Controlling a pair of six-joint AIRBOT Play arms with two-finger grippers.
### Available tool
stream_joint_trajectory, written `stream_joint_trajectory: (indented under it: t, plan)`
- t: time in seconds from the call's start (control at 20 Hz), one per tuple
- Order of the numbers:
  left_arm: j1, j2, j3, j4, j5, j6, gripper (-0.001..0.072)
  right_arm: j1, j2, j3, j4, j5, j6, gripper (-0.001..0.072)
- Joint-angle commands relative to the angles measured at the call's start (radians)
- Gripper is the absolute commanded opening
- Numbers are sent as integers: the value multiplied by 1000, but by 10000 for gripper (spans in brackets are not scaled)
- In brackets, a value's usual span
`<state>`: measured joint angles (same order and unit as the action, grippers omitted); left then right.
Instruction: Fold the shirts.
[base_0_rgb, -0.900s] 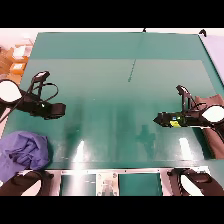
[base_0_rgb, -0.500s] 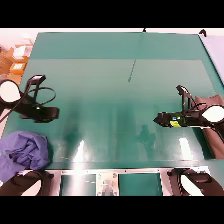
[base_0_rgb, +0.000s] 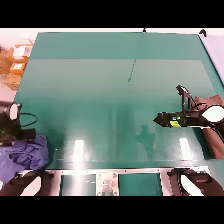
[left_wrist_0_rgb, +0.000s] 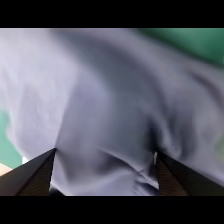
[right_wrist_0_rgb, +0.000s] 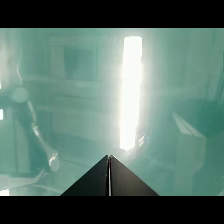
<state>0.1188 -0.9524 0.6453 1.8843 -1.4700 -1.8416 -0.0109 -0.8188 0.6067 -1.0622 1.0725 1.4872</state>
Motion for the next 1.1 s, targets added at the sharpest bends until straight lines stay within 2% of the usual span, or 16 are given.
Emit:
stream_joint_trajectory:
  t: [0.0,0.1,0.15,0.25,0.4,0.55,0.65,0.75,0.95,1.0,1.05]
  plan:
    - [157,-2,-107,-74,187,104,690,1,1,0,0,0,0,17]
    - [195,-2,-108,-108,258,151,128,1,1,0,0,0,0,16]
    - [197,-2,-99,-119,257,195,23,1,1,0,0,0,0,16]
    - [197,-2,-26,-196,229,254,23,1,1,0,0,0,0,17]
    - [161,-1,217,-410,145,325,22,1,1,0,0,0,0,16]
    - [-33,0,520,-599,116,321,22,1,1,0,0,0,0,17]
    - [-195,0,646,-632,179,275,22,1,1,0,11,0,0,16]
    - [-320,-6,669,-669,261,240,22,1,0,0,16,0,0,16]
    - [-518,-166,668,-727,386,237,23,1,1,0,16,-14,0,19]
    - [-557,-235,668,-733,422,242,24,1,0,0,16,-23,0,80]
    - [-588,-314,668,-742,450,249,106,1,0,0,16,-34,1,235]
